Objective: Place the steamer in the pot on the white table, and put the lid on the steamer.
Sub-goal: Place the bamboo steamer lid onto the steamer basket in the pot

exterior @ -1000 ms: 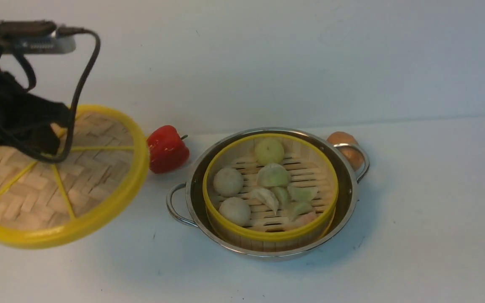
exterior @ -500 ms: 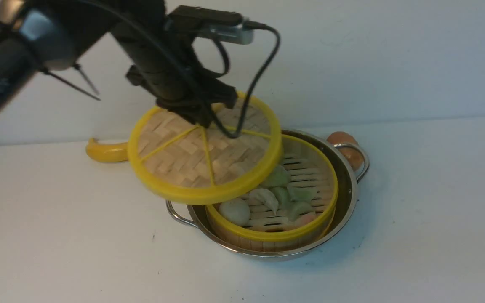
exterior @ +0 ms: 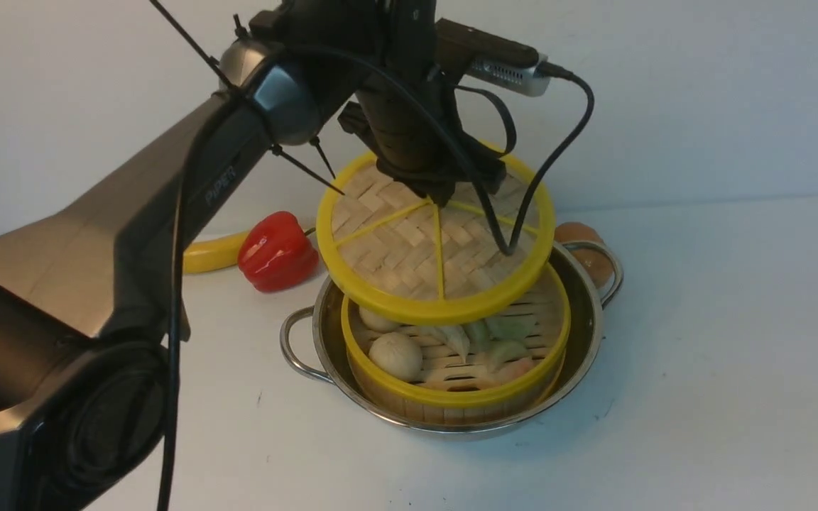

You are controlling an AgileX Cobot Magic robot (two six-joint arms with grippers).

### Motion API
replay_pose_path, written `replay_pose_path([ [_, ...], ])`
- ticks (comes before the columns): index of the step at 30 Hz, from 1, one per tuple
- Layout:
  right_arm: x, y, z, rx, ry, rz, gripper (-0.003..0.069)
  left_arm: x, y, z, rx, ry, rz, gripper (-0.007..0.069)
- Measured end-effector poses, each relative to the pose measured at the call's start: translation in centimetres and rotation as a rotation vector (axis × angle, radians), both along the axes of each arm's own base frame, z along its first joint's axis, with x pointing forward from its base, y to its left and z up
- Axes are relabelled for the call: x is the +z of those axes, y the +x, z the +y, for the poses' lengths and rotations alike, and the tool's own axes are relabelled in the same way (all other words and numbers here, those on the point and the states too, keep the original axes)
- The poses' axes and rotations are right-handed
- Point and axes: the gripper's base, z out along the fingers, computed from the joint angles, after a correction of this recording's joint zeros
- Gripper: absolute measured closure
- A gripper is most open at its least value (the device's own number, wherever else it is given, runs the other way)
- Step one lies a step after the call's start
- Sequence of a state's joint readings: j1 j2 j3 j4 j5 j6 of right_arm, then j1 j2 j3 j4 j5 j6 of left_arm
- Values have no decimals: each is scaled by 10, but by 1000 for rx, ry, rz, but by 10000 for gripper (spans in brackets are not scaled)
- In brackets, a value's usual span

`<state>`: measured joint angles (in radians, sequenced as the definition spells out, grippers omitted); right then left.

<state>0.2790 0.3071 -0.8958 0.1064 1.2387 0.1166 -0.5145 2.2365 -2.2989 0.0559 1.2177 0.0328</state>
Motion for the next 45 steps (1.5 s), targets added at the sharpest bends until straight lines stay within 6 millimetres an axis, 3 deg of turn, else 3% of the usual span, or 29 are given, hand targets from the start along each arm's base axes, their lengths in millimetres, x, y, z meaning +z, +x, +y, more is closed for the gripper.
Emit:
replay_pose_path([
  [17,0,0,0,0,1,0,586,0,-12,-20,-12,-81,47,505],
  [22,0,0,0,0,1,0,582,-11,-16,-24,-17,-59,79,505],
  [29,0,0,0,0,1,0,578,-20,-20,-21,-13,-23,110,505],
  [45,0,0,0,0,1,0,569,-20,-22,-18,-11,-3,111,505],
])
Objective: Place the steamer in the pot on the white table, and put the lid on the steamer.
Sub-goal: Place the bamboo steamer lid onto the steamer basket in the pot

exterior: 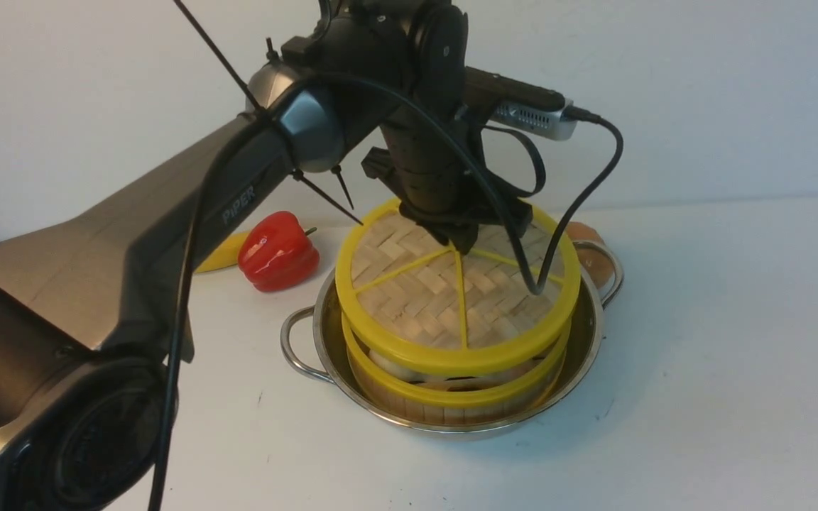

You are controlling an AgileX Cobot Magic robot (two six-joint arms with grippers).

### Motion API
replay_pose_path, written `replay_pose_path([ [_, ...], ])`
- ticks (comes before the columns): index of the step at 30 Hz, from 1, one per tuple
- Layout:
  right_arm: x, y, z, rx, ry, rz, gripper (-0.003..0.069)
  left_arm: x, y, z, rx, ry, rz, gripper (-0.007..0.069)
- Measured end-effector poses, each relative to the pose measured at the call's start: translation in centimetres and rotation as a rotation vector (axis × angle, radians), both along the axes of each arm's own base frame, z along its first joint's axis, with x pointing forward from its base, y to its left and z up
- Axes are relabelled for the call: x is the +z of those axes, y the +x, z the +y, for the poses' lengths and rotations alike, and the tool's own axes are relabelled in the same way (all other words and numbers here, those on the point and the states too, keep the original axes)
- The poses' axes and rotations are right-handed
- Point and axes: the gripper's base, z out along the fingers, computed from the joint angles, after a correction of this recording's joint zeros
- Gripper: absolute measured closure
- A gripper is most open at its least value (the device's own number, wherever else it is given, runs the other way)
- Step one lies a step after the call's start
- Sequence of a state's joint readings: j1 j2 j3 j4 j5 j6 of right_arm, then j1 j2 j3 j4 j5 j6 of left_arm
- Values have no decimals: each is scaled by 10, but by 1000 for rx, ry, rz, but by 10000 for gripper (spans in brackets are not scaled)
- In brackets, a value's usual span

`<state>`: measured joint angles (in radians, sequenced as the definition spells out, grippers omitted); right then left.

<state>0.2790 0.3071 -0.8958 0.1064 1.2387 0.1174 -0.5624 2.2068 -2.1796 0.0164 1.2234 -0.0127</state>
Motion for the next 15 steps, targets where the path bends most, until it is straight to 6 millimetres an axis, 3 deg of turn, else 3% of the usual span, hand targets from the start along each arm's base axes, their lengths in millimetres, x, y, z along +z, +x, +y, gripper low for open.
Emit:
replay_pose_path([
  [8,0,0,0,0,0,0,568,-3,1,0,0,8,2,505],
  [15,0,0,0,0,0,0,564,-21,6,-3,0,28,31,505],
])
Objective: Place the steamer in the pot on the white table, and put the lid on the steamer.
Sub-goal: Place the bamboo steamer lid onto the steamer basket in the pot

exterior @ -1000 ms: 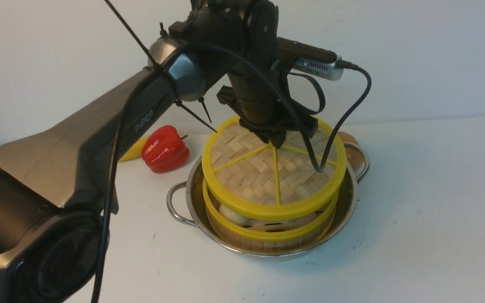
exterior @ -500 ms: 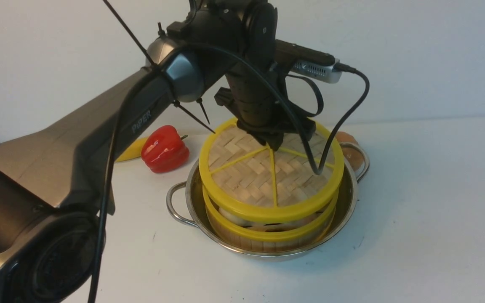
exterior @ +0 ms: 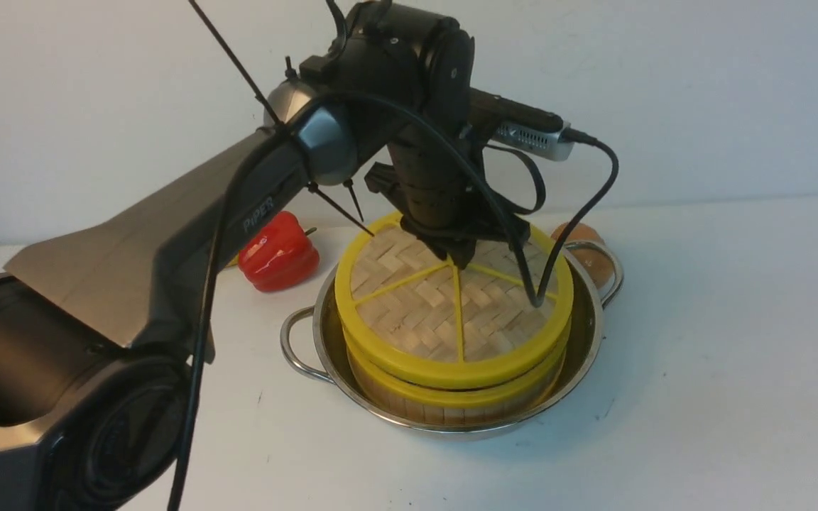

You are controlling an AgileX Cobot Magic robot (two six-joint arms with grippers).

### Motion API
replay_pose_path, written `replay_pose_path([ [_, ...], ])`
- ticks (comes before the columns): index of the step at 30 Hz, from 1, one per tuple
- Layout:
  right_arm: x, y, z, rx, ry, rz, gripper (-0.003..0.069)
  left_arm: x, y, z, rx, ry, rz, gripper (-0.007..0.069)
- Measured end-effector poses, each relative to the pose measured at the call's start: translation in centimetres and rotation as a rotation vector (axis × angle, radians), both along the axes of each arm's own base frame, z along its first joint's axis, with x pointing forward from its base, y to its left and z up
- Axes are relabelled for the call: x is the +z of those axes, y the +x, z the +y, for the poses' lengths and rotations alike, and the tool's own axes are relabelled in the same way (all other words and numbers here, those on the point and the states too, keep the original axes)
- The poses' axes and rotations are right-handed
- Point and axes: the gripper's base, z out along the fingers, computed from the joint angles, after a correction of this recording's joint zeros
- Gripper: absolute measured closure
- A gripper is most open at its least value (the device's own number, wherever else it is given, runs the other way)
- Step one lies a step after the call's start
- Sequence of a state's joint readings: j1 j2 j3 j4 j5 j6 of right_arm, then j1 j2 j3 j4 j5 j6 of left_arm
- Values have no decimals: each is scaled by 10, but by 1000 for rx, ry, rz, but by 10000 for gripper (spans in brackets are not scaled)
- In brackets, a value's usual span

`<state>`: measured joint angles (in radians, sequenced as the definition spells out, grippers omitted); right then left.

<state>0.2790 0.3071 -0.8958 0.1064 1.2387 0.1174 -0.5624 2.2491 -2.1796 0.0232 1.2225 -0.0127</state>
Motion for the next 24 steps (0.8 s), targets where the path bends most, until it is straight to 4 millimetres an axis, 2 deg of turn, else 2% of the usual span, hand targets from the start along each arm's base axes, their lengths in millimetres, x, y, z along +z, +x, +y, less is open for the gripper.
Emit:
replay_pose_path([
  [6,0,0,0,0,0,0,559,-9,2,-1,0,9,15,505],
  [24,0,0,0,0,0,0,557,-10,2,-2,0,7,19,505],
])
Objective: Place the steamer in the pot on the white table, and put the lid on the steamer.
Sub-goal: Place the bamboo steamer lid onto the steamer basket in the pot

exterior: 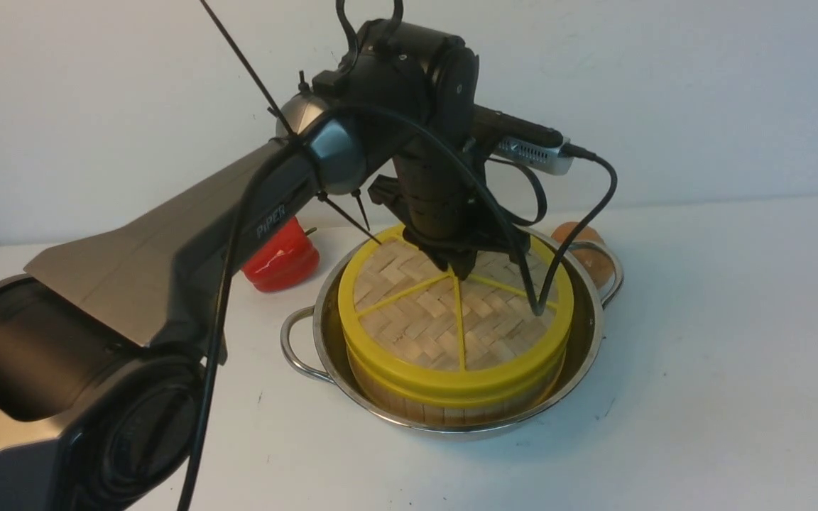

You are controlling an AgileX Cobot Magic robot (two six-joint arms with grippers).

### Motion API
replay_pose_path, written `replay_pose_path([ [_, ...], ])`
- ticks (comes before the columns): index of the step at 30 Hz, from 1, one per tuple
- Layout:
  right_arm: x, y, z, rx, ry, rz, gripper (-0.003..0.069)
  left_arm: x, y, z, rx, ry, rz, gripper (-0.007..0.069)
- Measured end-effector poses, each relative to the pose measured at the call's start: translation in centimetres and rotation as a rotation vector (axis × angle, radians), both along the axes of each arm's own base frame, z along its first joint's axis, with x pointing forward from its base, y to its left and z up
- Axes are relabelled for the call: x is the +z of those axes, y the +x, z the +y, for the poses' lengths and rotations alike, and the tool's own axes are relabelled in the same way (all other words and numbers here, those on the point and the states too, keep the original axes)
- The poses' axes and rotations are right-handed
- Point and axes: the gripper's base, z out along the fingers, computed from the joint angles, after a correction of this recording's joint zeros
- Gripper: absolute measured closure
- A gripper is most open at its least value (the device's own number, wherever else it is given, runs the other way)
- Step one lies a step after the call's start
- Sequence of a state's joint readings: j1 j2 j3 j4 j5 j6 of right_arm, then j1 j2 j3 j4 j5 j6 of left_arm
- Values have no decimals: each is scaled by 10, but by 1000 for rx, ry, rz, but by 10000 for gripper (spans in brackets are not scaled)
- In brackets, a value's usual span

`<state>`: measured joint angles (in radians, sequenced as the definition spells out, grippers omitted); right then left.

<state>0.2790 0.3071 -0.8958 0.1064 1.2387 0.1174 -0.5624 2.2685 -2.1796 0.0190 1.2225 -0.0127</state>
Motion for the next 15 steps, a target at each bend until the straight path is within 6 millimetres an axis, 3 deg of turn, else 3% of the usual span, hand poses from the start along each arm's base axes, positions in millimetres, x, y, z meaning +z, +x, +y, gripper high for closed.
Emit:
replay_pose_path([
  [15,0,0,0,0,-1,1,555,0,0,0,7,-5,3,505],
])
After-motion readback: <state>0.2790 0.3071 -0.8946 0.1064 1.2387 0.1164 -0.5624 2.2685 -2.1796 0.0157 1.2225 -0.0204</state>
